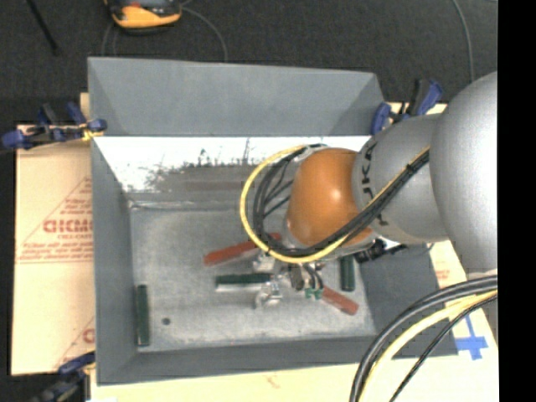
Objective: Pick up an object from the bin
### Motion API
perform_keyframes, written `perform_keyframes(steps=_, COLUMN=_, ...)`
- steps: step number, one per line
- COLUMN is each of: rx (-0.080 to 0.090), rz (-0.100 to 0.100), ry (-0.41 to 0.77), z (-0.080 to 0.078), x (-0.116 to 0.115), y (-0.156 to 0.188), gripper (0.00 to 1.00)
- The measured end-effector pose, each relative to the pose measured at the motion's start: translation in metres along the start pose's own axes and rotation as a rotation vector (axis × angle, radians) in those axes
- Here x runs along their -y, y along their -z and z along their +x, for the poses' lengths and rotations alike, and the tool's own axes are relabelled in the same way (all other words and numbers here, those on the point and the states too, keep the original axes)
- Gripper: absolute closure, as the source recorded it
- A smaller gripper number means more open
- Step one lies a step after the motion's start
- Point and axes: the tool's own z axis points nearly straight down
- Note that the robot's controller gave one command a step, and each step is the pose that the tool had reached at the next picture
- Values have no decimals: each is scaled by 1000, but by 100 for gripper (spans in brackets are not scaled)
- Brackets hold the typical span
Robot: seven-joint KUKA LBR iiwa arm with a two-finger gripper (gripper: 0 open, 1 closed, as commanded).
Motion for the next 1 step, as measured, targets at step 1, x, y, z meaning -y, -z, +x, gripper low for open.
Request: perform_keyframes(steps=1, rx=8, rz=2, ry=38, z=-13, x=-15, y=148, gripper=100)
